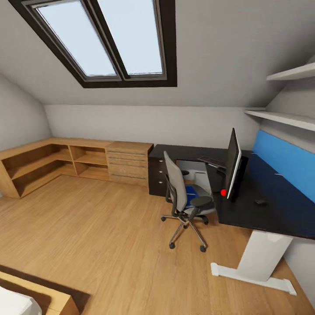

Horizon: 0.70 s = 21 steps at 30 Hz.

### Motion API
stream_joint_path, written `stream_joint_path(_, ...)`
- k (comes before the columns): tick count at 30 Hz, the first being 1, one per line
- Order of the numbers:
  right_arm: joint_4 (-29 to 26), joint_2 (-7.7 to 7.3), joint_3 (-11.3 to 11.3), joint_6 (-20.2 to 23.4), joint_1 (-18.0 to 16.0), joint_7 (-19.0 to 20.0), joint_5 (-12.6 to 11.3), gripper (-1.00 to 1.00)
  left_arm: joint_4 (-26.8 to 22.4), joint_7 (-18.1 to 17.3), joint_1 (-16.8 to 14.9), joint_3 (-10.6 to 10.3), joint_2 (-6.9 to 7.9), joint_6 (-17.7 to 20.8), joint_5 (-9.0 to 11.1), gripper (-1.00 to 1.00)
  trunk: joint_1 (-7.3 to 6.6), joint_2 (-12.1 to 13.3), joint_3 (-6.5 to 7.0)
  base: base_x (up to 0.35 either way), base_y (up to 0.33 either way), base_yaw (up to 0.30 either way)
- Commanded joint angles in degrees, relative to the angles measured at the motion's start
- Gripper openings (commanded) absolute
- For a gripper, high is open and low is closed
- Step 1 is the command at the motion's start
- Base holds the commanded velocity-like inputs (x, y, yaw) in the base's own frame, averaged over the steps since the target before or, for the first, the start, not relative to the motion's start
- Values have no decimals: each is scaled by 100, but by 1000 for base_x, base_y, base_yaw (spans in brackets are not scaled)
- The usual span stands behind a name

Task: In the bedroom, organize the workspace by keeping the computer under the desk, ensuring the monitor is on the desk, placing the keyboard on the desk next to the monitor, placing the mouse on the desk next to the keyboard, moving the folder from the swivel chair onto the desk next to the mouse, stacking the notebook on top of the folder with the pen on top of the notebook, and positioning the swivel chair next to the desk.

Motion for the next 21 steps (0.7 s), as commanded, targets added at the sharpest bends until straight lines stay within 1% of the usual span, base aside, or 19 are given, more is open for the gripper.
stream_joint_path(1, 5, 1, -4, -18, -5, -2, 12, 100, 2, -2, -3, 0, 1, -15, 16, 100, 2, -5, -7, 155, 316, -300)
stream_joint_path(9, 5, 1, -5, -18, -5, -8, 3, 100, 2, -2, -4, -16, -1, -15, 16, 100, 2, -5, -7, 148, 302, -300)
stream_joint_path(12, 5, 1, -8, -16, -5, -8, 2, 100, -12, -3, -3, -16, -5, -15, 22, 100, 2, -5, -7, 32, 105, -300)
stream_joint_path(18, 5, 1, -11, -3, -5, -8, -5, 100, -316, 15, -2, -1, -14, -15, 34, 100, 2, -5, -7, 3, 10, -300)
stream_joint_path(21, 8, 0, -11, -3, -5, -8, -5, 100, -357, 25, -2, 0, -19, -10, 40, 100, 68, -125, -61, 0, 2, -300)
